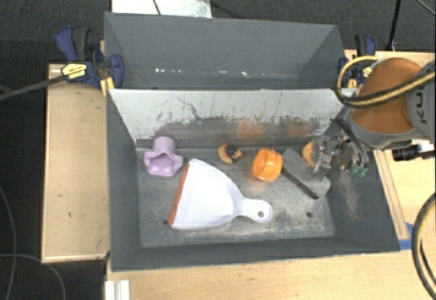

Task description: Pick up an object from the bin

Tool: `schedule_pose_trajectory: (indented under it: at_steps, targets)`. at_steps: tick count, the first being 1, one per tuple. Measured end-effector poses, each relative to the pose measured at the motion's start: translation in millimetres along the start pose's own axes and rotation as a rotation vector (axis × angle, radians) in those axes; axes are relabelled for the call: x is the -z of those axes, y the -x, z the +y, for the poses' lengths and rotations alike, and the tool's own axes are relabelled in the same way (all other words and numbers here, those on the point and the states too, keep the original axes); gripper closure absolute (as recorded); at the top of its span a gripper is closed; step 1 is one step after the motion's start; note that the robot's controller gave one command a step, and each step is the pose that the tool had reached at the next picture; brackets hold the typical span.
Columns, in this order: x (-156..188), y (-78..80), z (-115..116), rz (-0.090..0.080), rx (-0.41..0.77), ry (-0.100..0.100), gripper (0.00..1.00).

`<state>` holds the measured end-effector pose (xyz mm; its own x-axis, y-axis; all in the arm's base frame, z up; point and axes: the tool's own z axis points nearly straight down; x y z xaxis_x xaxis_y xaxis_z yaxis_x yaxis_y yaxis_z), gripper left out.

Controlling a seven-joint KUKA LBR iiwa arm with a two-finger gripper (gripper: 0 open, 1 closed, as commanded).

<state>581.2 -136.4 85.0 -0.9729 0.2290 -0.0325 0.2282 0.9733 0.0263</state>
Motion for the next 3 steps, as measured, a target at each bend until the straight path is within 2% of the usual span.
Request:
schedule_pose_trajectory:
  at_steps: [1,2,3]
  targets:
    - [0,0.0,0,0.000,0.000,0.000,1.00]
    - [45,0.5,3,0.027,0.184,-0.023,0.00]
    - [44,-0.6,3,0.030,0.183,-0.023,0.00]
